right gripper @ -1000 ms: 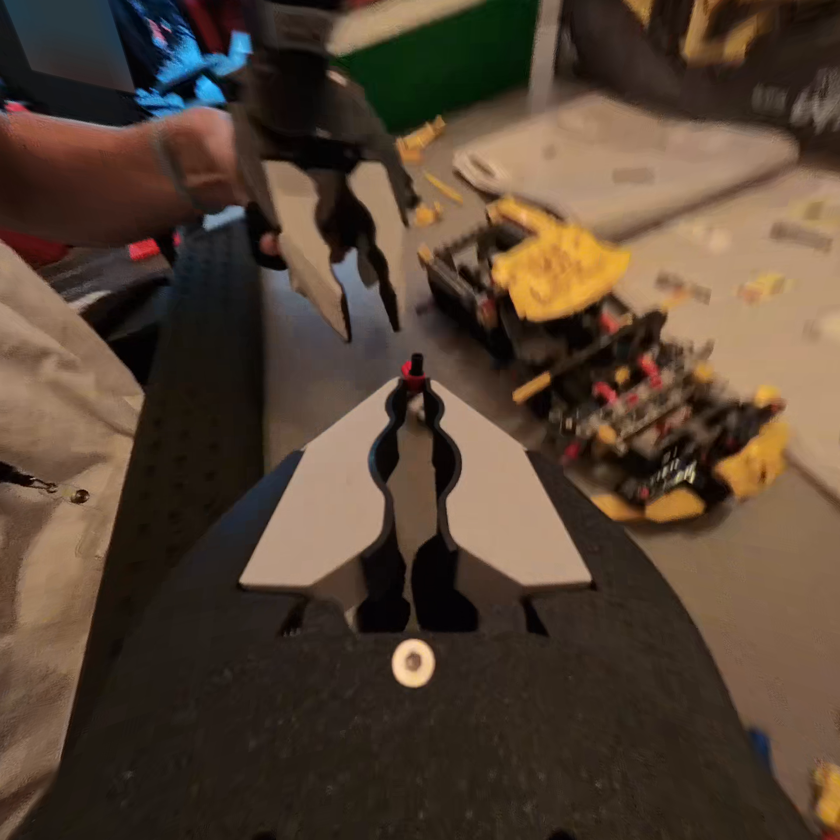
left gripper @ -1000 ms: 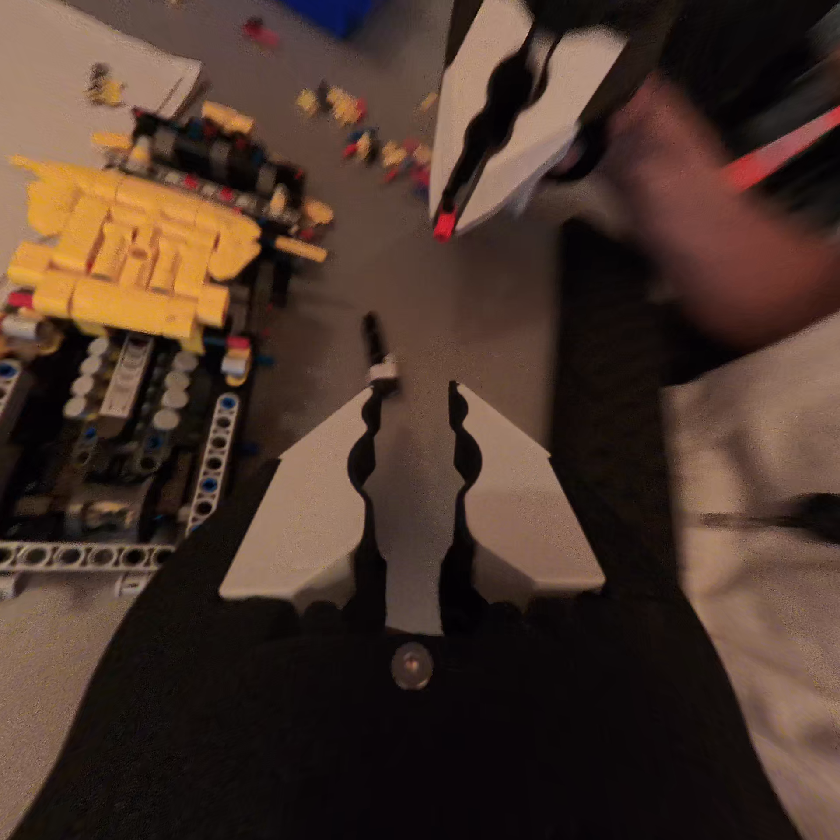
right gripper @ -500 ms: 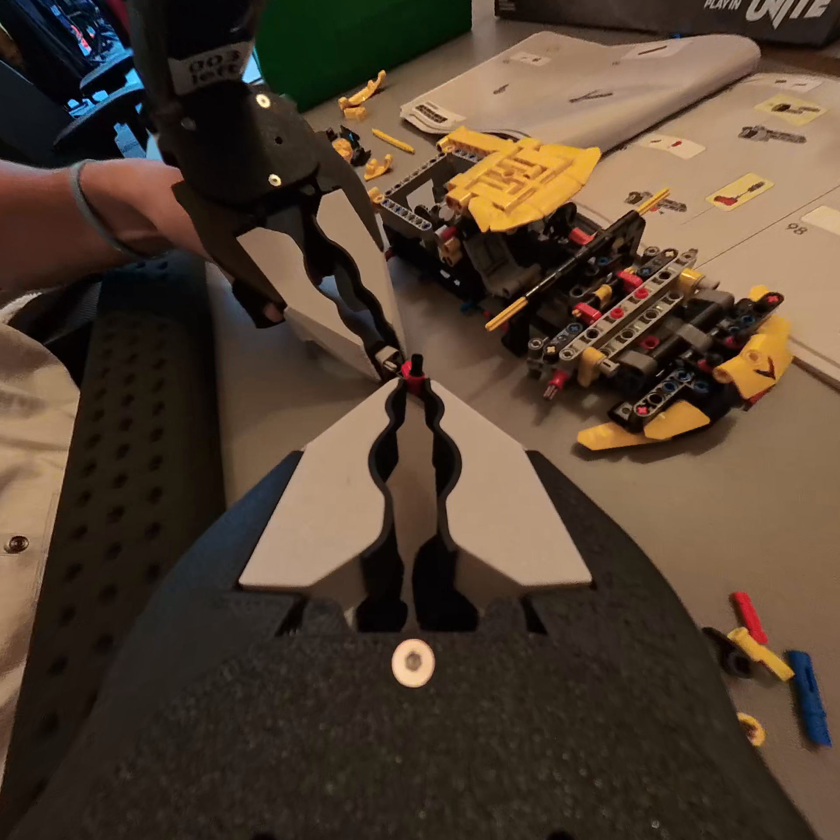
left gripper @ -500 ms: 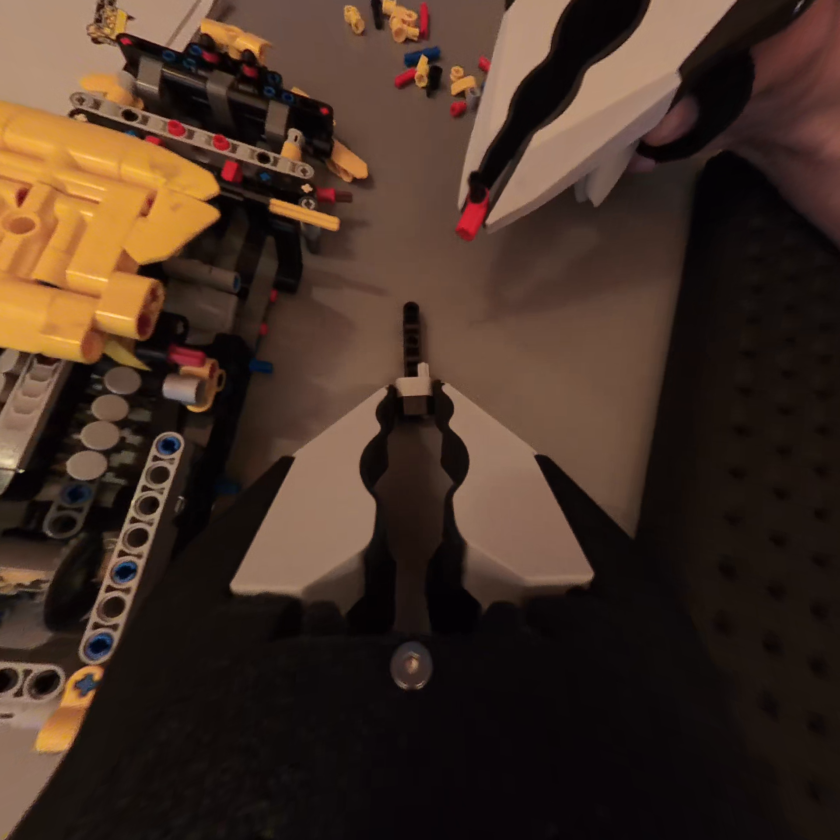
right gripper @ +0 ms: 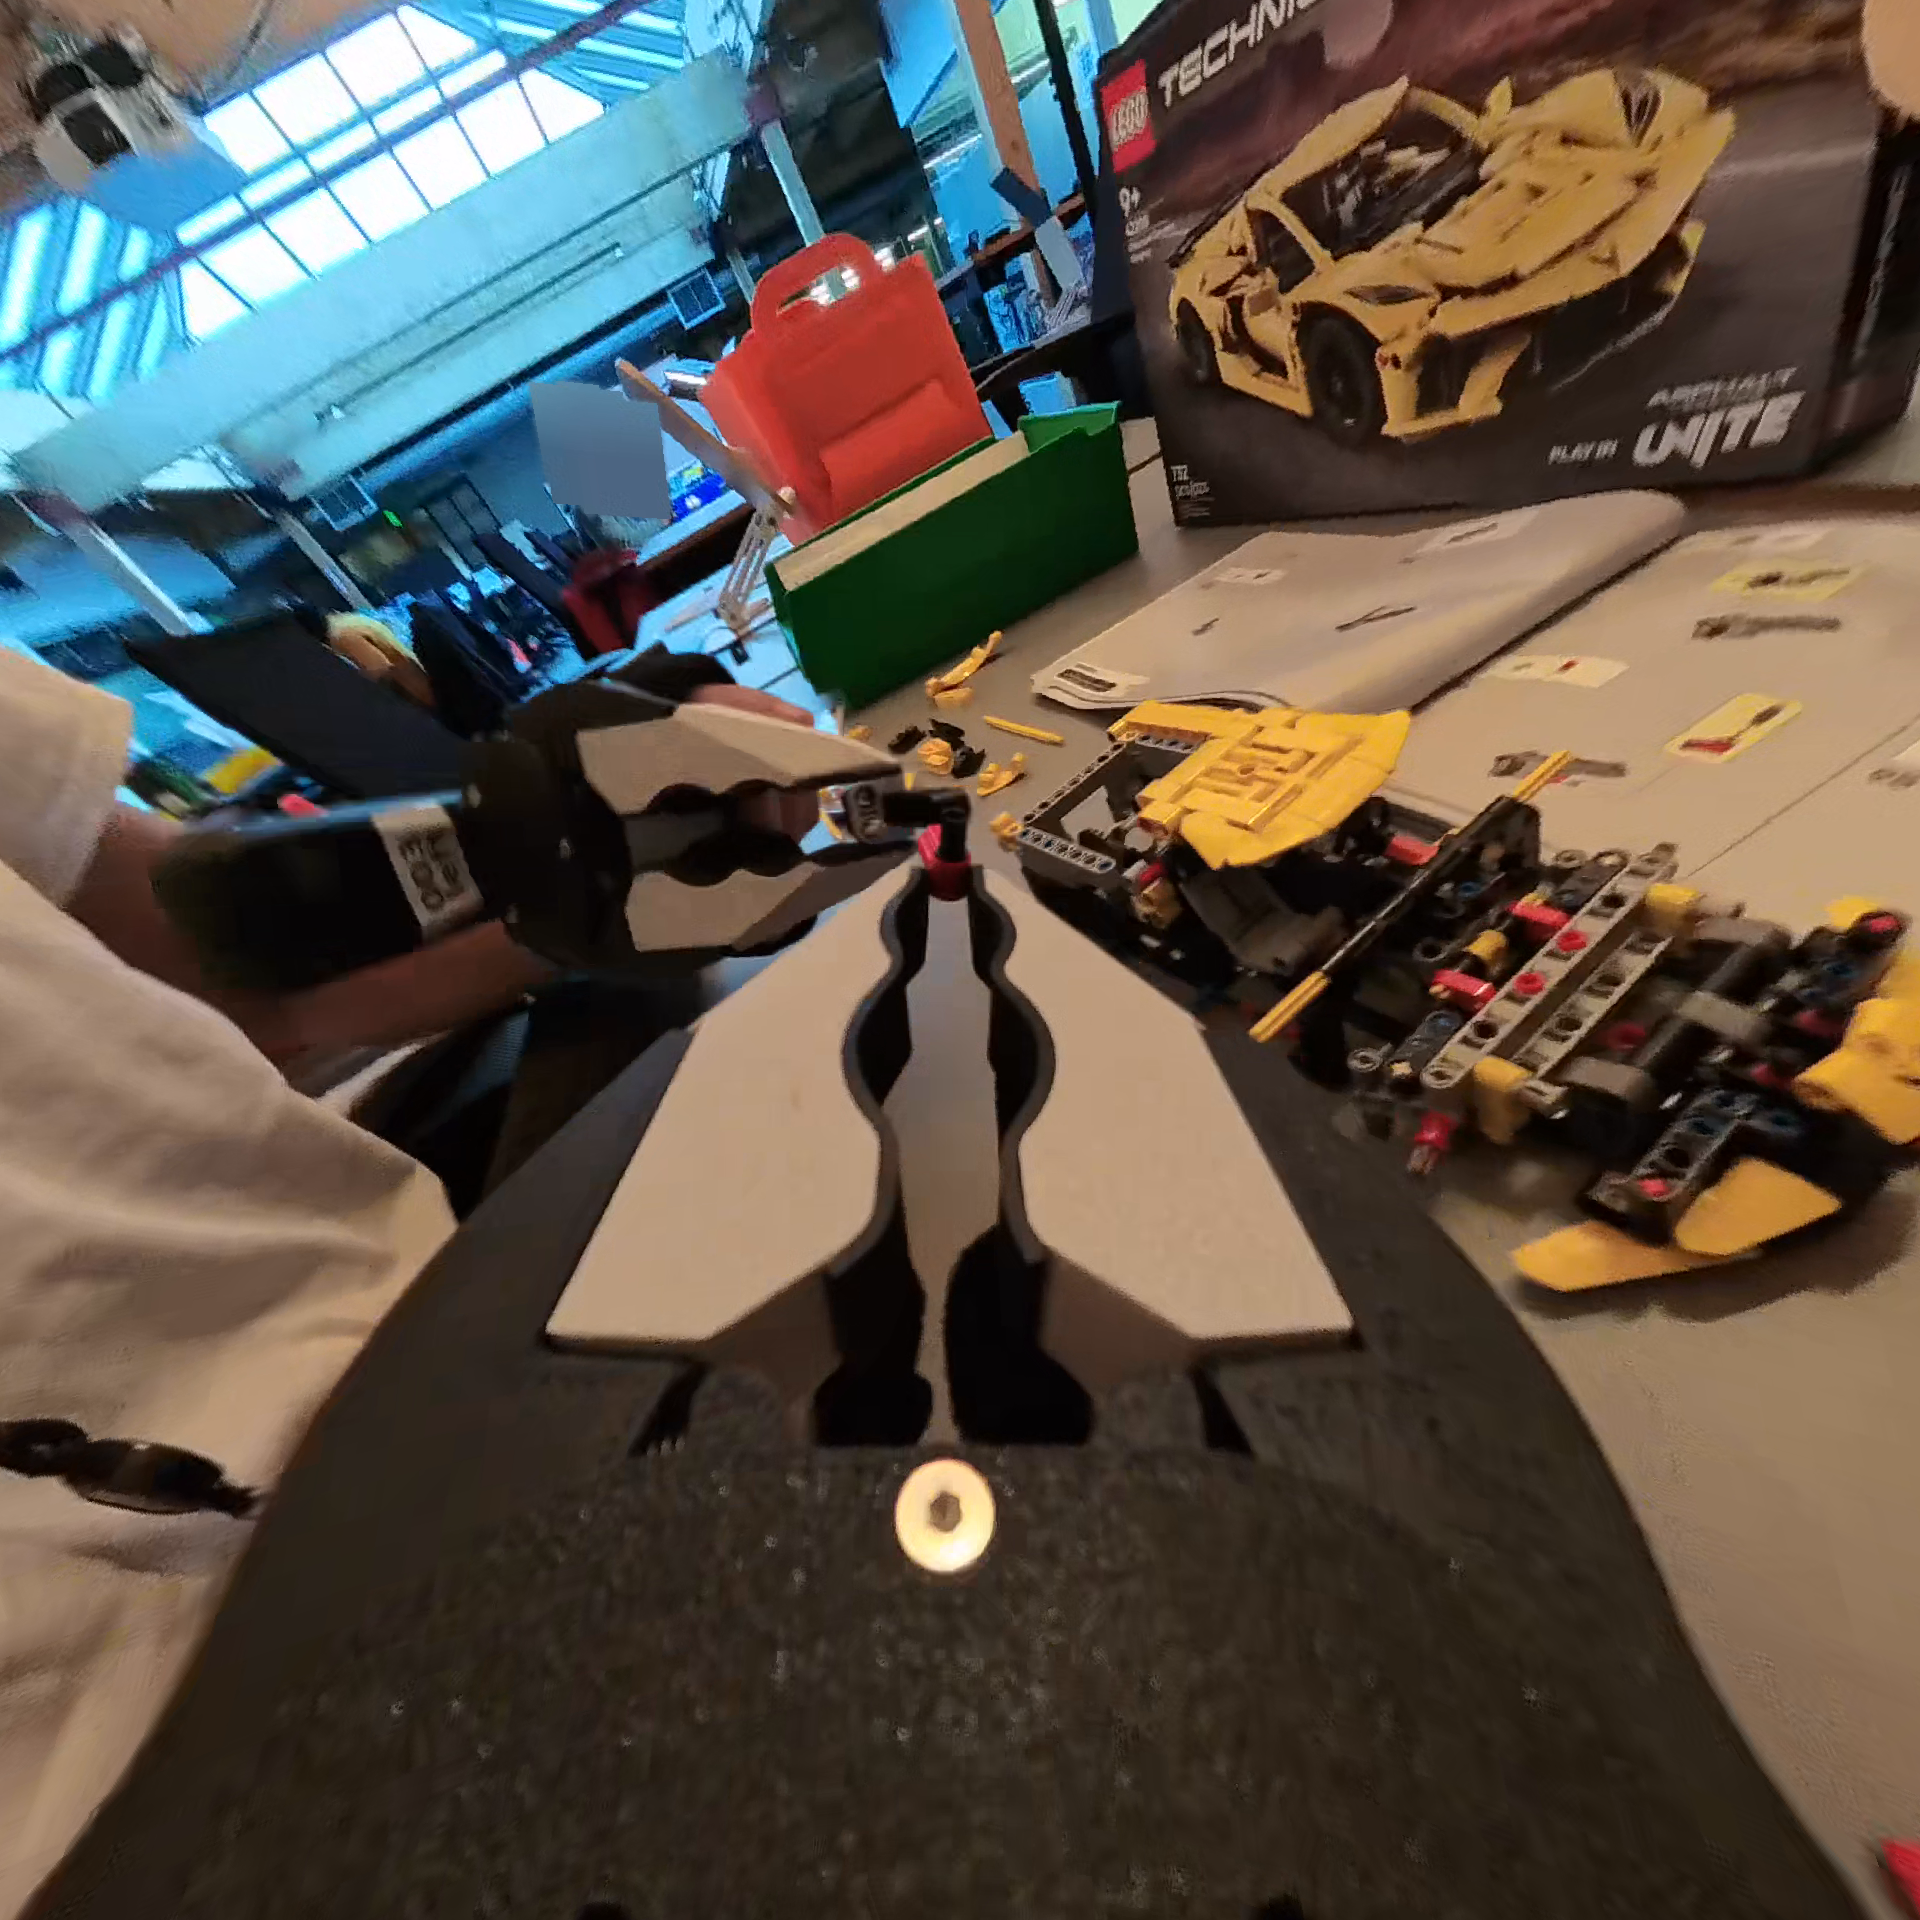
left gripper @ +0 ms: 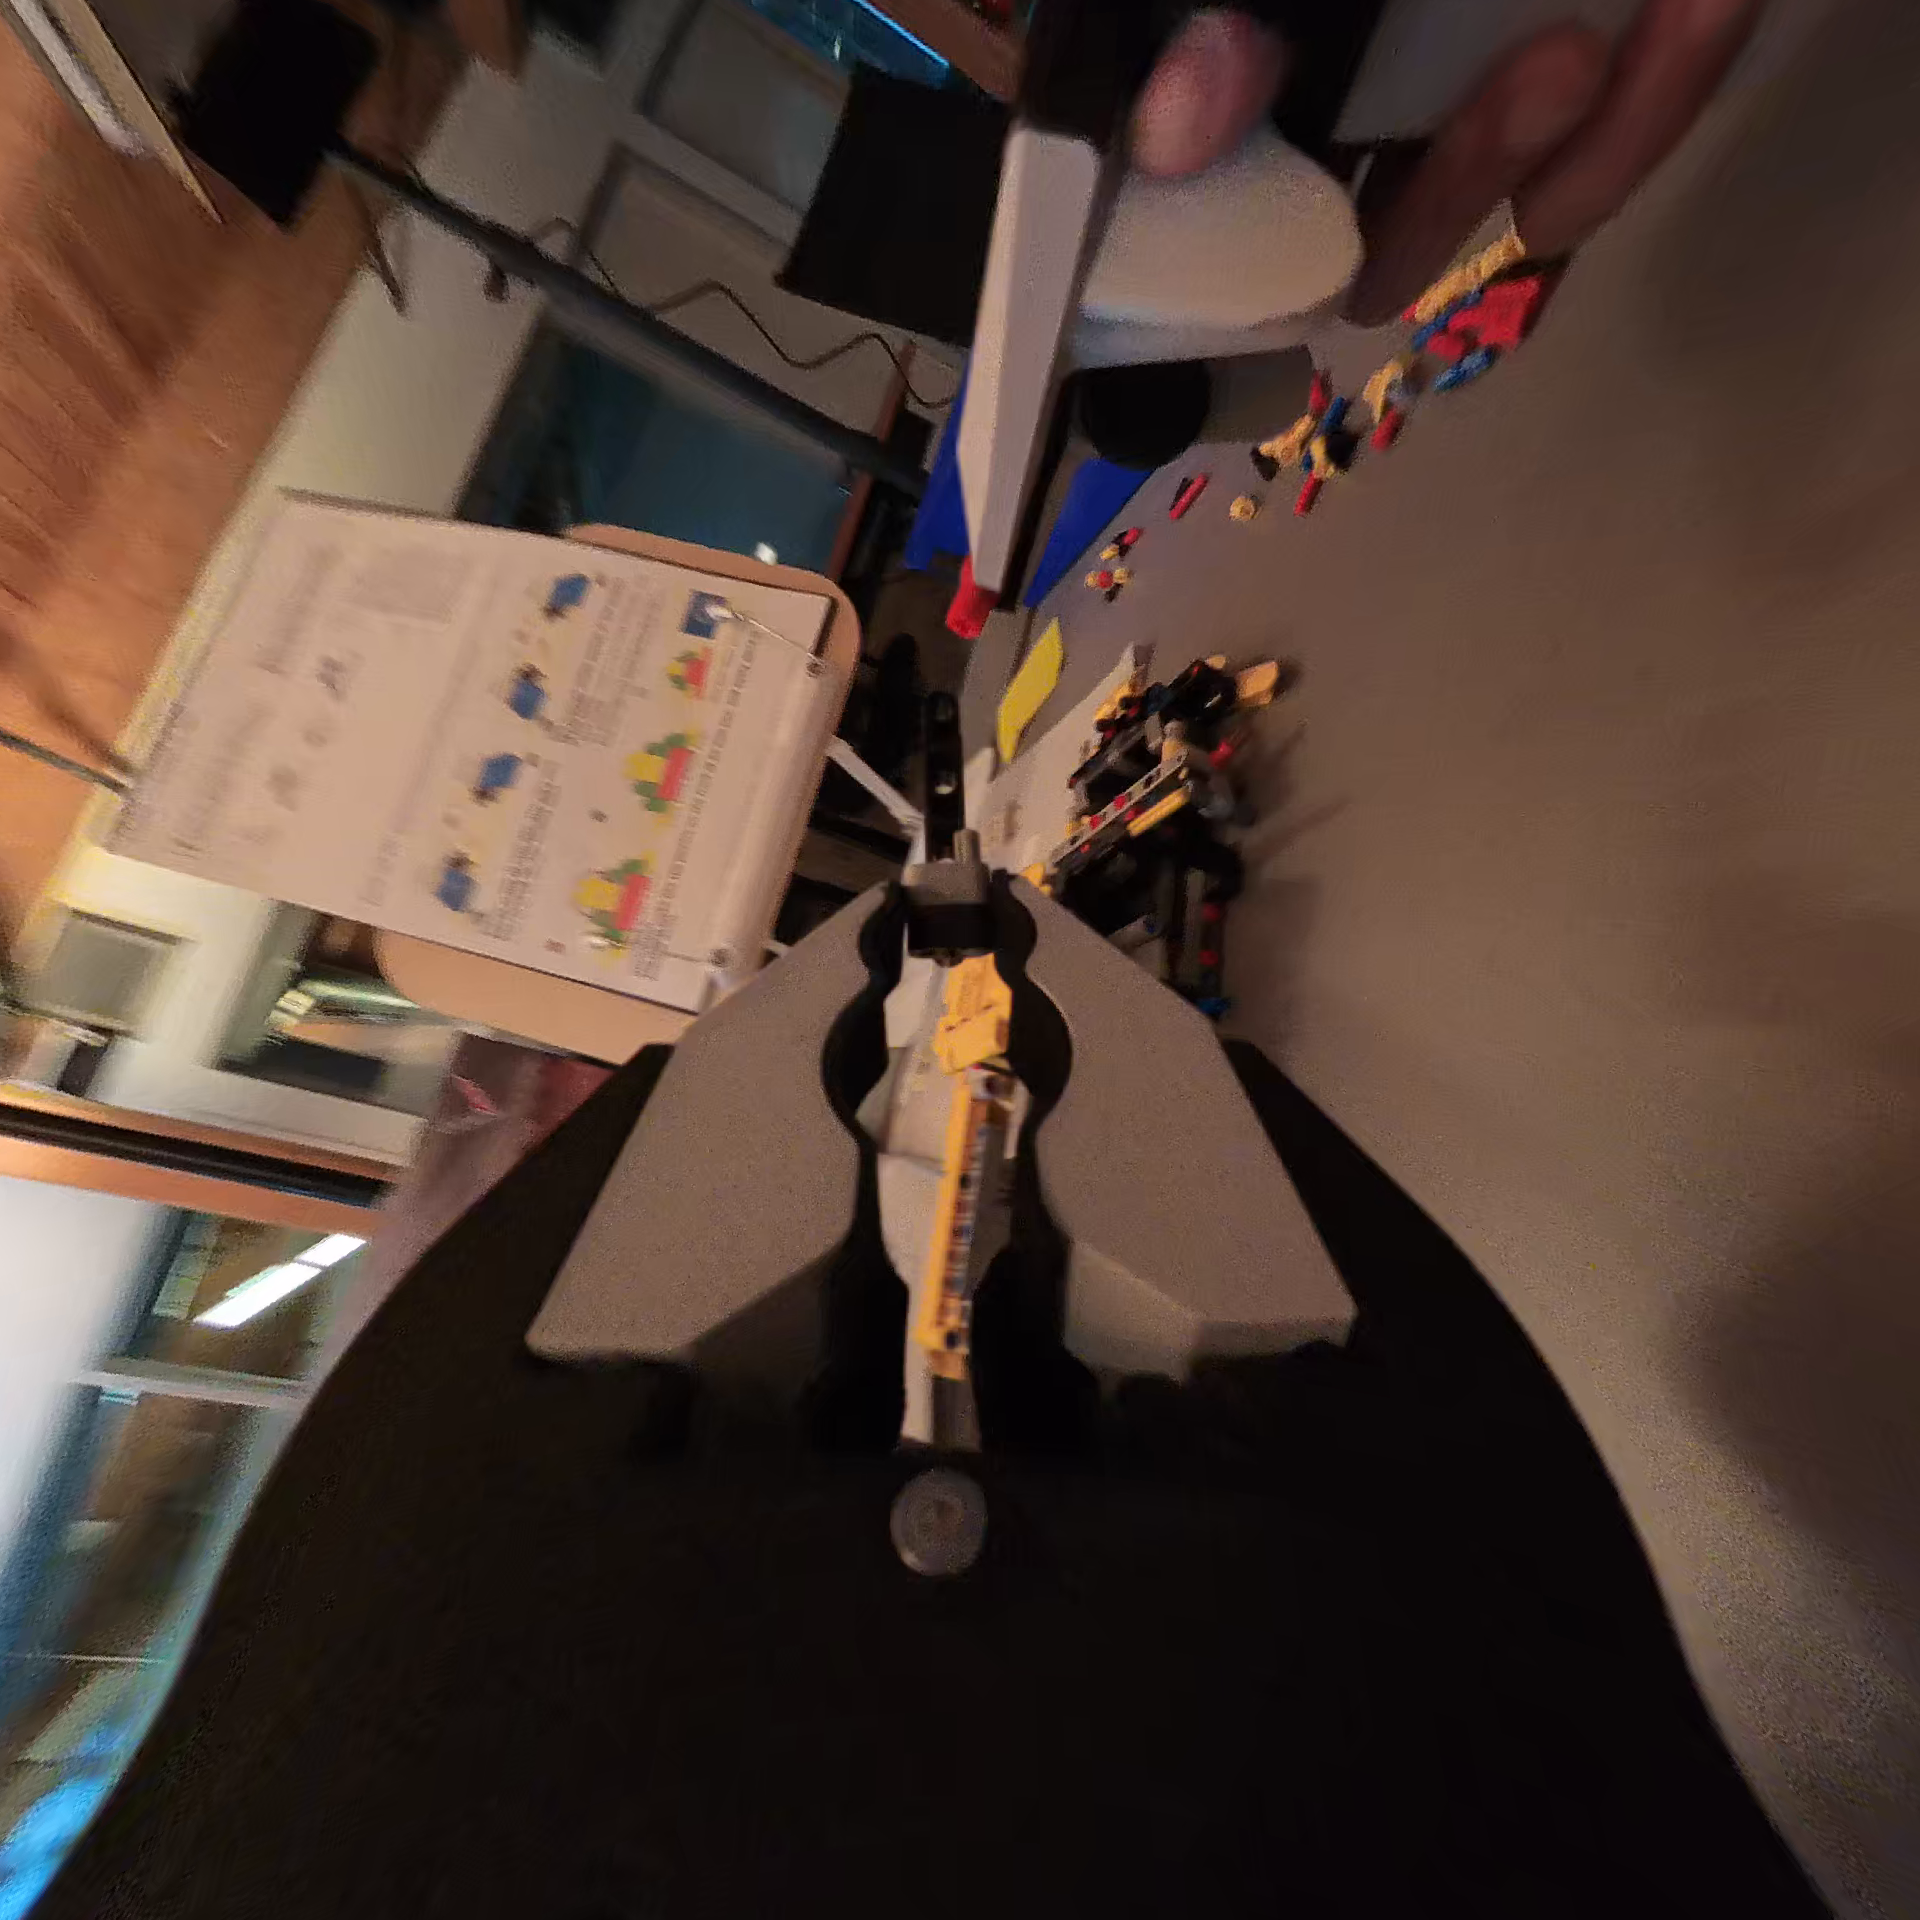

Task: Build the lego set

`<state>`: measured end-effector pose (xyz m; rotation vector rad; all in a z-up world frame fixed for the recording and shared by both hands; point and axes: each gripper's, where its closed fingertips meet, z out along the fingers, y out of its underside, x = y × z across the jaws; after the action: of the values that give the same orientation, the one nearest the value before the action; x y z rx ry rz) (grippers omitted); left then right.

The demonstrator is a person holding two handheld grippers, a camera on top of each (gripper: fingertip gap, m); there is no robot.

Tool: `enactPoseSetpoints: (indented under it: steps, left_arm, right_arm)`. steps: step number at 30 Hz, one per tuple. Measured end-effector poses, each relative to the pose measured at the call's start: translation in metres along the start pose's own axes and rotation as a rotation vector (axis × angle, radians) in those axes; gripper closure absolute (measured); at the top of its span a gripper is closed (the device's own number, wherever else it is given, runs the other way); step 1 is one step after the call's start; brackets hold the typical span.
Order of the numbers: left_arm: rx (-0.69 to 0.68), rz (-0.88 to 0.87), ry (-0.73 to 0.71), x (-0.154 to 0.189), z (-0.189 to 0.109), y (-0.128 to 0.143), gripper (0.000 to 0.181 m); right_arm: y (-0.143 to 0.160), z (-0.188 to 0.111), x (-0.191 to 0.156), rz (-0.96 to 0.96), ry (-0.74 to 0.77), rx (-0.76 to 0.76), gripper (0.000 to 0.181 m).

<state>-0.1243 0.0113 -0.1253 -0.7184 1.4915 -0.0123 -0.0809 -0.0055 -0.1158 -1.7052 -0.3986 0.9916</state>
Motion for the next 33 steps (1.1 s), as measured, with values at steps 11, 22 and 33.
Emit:
enactPoseSetpoints:
  steps: [11, 22, 33]
  left_arm:
    - [0.001, 0.26, -0.169, -0.002, -0.007, -0.003, 0.166]
    - [0.033, -0.196, 0.125, 0.022, 0.0, 0.014, 0.166]
    - [0.026, -0.296, 0.279, 0.044, 0.001, 0.015, 0.166]
  right_arm:
    - [-0.005, 0.018, -0.03, 0.061, -0.144, 0.05, 0.175]
    - [0.032, 0.035, -0.009, 0.053, -0.038, -0.138, 0.175]
    - [0.053, 0.038, -0.003, 0.115, -0.03, -0.254, 0.175]
